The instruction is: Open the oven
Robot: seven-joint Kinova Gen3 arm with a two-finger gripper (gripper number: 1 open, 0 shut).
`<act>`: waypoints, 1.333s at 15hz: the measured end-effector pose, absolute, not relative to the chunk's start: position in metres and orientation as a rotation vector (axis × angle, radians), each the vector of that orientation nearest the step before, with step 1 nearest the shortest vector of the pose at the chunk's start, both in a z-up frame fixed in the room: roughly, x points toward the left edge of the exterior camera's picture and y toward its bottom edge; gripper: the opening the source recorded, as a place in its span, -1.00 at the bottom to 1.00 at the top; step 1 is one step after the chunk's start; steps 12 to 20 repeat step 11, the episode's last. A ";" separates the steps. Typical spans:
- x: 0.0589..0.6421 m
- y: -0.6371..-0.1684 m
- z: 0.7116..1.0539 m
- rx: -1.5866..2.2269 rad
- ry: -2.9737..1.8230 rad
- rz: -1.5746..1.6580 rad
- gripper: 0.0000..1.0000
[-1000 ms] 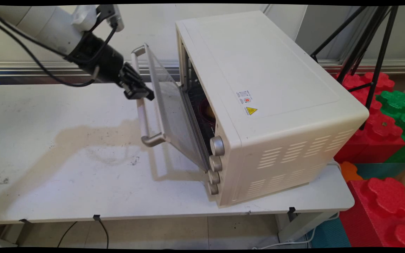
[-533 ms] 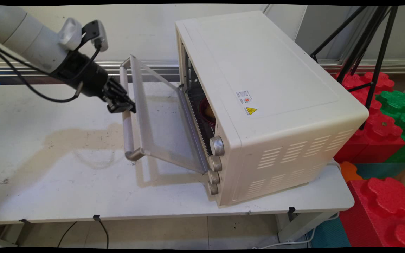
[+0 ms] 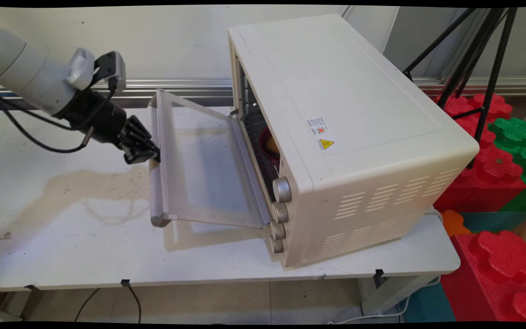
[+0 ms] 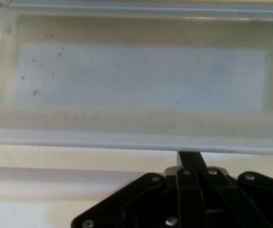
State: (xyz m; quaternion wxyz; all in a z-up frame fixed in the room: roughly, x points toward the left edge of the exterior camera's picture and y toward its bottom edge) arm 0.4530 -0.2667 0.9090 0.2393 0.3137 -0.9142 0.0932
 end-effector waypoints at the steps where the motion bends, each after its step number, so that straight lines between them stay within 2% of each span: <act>1: 0.455 -0.265 0.907 0.857 -2.503 0.254 -1.00; 8: 0.469 -0.255 0.890 0.848 -2.500 0.259 -1.00; 20: 0.479 -0.256 0.887 0.844 -2.500 0.269 -1.00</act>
